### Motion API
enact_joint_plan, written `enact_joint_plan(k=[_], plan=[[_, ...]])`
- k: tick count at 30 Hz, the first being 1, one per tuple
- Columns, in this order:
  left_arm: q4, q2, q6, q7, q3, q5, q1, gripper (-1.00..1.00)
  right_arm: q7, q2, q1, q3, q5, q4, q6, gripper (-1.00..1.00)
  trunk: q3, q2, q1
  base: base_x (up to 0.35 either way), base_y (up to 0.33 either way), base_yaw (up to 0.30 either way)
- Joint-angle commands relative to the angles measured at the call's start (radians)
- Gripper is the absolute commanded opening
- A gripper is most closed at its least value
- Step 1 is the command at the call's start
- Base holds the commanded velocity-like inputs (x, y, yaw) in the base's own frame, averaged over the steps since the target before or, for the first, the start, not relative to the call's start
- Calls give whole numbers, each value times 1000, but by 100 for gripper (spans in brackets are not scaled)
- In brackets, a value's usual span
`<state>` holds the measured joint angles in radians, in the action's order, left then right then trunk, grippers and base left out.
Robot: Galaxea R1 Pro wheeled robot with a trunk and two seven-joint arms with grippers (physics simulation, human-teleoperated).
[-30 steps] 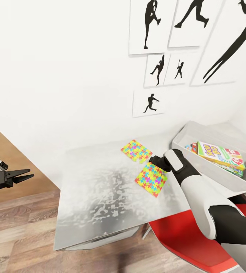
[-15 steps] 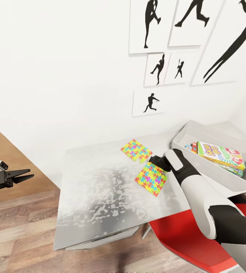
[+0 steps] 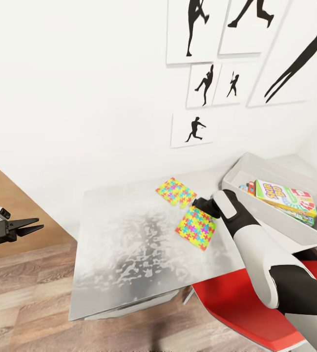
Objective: Put all the toys in the child's room - the three board games (two on the bed and one on the table), the two jigsaw puzzles on the table, and the tennis ball on the table - inside the toy box on the table in the child's room.
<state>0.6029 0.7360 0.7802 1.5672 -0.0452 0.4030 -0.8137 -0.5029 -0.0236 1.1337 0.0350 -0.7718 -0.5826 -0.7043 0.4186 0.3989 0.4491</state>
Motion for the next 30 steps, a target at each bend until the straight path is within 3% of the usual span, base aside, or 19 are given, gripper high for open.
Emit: enact_joint_plan(k=[1, 23, 30], plan=[[0, 0, 11, 4, 1, 0, -1, 100, -9, 1, 0, 3, -21, 43, 2, 100, 2, 1, 1, -85, 5, 0], [0, 0, 11, 4, 2, 0, -1, 100, -9, -1, 0, 5, -20, 43, 2, 100, 3, 1, 1, -20, 34, 0], [0, 0, 11, 4, 2, 2, -1, 100, -9, -2, -1, 5, -20, 43, 2, 100, 3, 1, 1, -141, 98, 0]])
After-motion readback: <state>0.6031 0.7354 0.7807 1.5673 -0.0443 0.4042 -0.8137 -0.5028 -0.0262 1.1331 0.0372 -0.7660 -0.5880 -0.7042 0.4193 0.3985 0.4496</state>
